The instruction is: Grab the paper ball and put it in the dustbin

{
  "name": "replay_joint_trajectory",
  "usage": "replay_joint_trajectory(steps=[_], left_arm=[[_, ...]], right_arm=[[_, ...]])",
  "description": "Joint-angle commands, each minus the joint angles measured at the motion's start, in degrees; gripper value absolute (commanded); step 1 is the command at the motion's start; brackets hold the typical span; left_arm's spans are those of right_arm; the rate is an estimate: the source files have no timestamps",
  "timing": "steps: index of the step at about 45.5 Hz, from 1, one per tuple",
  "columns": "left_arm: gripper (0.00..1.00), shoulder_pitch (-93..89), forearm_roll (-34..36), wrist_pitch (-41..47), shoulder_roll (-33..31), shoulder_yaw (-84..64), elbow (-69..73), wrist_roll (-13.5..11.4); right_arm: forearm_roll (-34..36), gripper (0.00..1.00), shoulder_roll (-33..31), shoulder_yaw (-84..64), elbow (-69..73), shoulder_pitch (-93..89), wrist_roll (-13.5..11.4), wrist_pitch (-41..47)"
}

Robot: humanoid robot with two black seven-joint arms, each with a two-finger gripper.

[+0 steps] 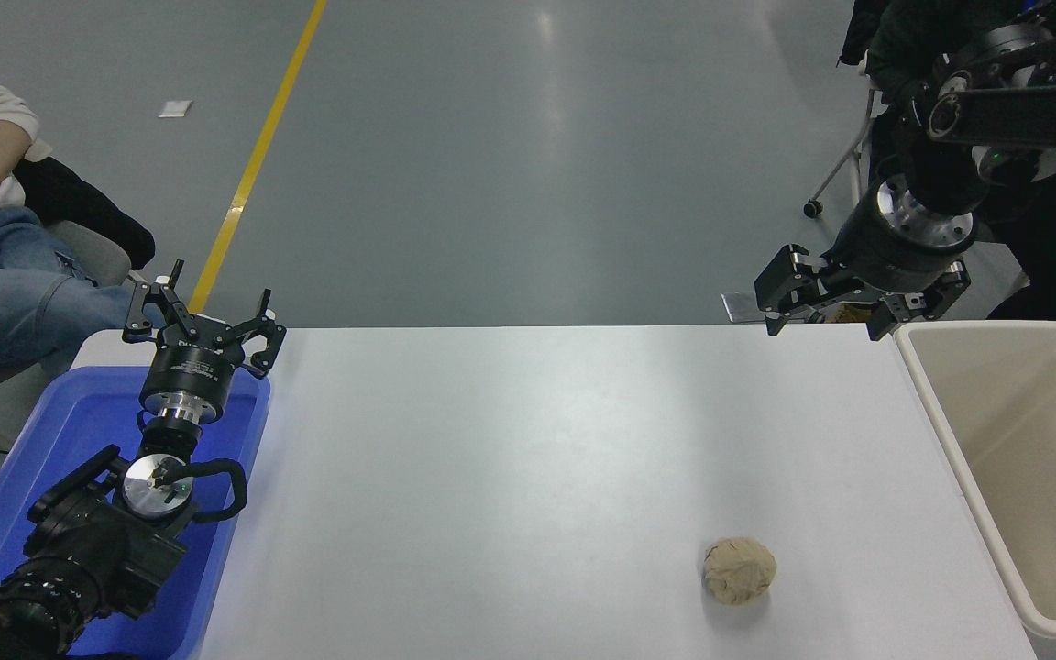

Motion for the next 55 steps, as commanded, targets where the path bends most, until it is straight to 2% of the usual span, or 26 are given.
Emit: replay_joint_trajectory(steps=[1, 5, 10, 16, 22, 30, 44, 55], left_arm=[[0.99, 0.00, 0.00, 0.04, 0.05, -0.02, 0.00, 0.00], [0.99, 0.00, 0.00, 0.04, -0.03, -0.02, 0.00, 0.00], [0.99, 0.00, 0.00, 0.04, -0.03, -0.02, 0.00, 0.00], [0.99, 0.00, 0.00, 0.04, -0.03, -0.02, 0.00, 0.00], [0.99, 0.00, 0.00, 0.04, -0.03, -0.02, 0.00, 0.00], [0.99, 0.00, 0.00, 0.04, -0.03, 0.07, 0.00, 0.00], [0.99, 0.00, 0.00, 0.04, -0.03, -0.02, 0.00, 0.00], [0.99, 0.00, 0.00, 0.04, -0.03, 0.07, 0.00, 0.00]], right_arm=[[0.14, 1.00, -1.50, -0.49, 2.47, -1.53, 0.00, 0.00], [-0.21, 1.00, -1.50, -0.58, 5.28, -3.56, 0.00, -1.40], [-2.41, 1.00, -1.15, -0.40, 11.87, -5.58, 0.09, -10.35], [-7.94, 1.00, 0.96, 1.79, 12.50, -11.20, 0.01, -17.05], [-9.35, 1.00, 1.67, 4.78, 12.24, -15.60, 0.00, -21.18], [-11.99, 1.00, 2.81, 7.16, 12.06, -20.96, 0.00, -24.78], [-11.99, 1.00, 2.81, 8.04, 12.06, -25.88, 0.09, -31.81], [-11.91, 1.00, 2.90, 8.83, 12.06, -27.99, 0.09, -33.84]])
